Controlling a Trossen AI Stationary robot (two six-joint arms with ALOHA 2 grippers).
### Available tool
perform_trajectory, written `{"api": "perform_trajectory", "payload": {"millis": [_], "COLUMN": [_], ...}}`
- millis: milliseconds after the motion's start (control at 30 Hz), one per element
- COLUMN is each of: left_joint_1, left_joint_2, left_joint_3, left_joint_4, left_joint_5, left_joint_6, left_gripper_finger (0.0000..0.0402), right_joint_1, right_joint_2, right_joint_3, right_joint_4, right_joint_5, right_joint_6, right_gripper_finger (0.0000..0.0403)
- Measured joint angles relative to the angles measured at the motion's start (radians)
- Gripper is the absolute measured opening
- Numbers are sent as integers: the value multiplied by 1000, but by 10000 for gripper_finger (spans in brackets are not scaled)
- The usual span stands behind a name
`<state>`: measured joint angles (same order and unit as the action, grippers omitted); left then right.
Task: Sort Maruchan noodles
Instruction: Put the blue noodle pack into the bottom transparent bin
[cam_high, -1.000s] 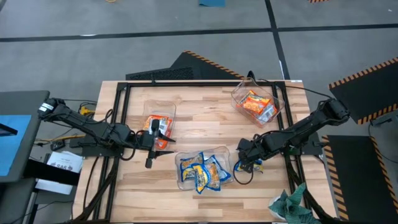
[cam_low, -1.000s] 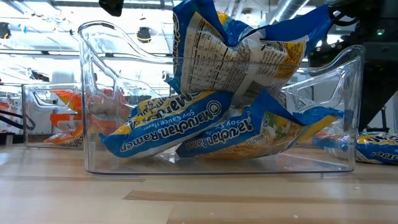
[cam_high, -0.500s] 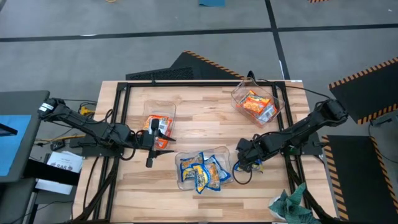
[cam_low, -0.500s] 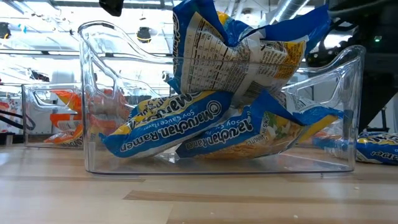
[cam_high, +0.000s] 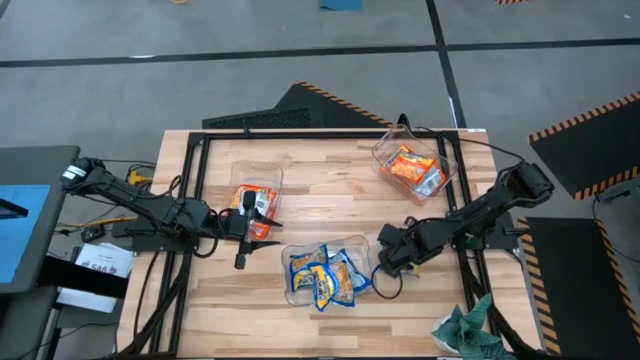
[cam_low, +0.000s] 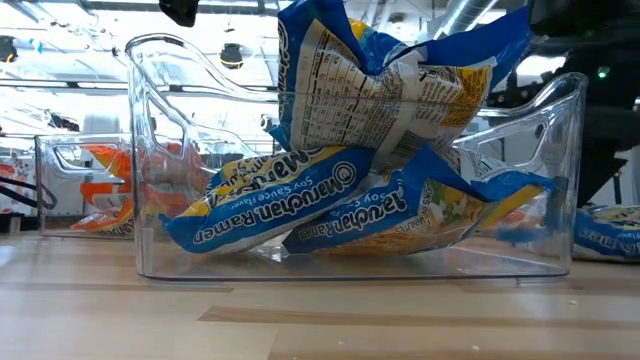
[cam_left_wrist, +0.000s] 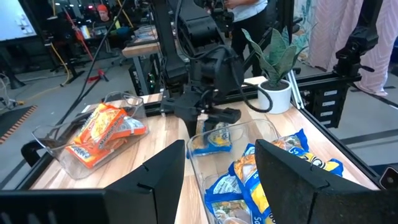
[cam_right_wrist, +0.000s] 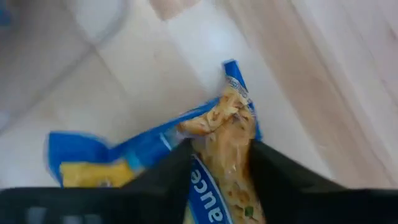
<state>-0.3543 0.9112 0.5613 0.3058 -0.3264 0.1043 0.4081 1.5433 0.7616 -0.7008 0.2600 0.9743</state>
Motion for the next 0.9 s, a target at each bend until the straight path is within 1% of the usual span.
{"api": "perform_trajectory", "payload": {"millis": [67, 133, 167, 200, 333, 467, 567, 667, 733, 833, 900], "left_joint_1": [0, 0, 0, 0, 0, 0, 0, 0, 0, 0, 0], "left_joint_2": [0, 0, 0, 0, 0, 0, 0, 0, 0, 0, 0], "left_joint_3": [0, 0, 0, 0, 0, 0, 0, 0, 0, 0, 0], "left_joint_4": [0, 0, 0, 0, 0, 0, 3, 3, 3, 4, 6], "left_joint_5": [0, 0, 0, 0, 0, 0, 0, 0, 0, -1, -1], "left_joint_6": [0, 0, 0, 0, 0, 4, 4, 4, 4, 4, 4], "left_gripper_finger": [185, 185, 185, 185, 185, 185, 185, 185, 185, 185, 185], "right_joint_1": [-1, 3, 4, 4, 6, 17, 24, 34, 47, 74, 94], "right_joint_2": [-7, -9, -10, -10, -8, -35, -90, -136, -172, -204, -213], "right_joint_3": [-5, -4, -4, -4, 15, 85, 163, 232, 285, 360, 388], "right_joint_4": [-20, -25, -27, -28, -61, -241, -363, -447, -455, -402, -317], "right_joint_5": [-3, -3, -2, -1, -8, -11, 31, 105, 176, 309, 383], "right_joint_6": [3, 4, 1, 1, 11, 16, 27, 36, 35, 2, -78], "right_gripper_finger": [127, 57, 32, 20, 13, 7, 7, 7, 7, 7, 7]}}
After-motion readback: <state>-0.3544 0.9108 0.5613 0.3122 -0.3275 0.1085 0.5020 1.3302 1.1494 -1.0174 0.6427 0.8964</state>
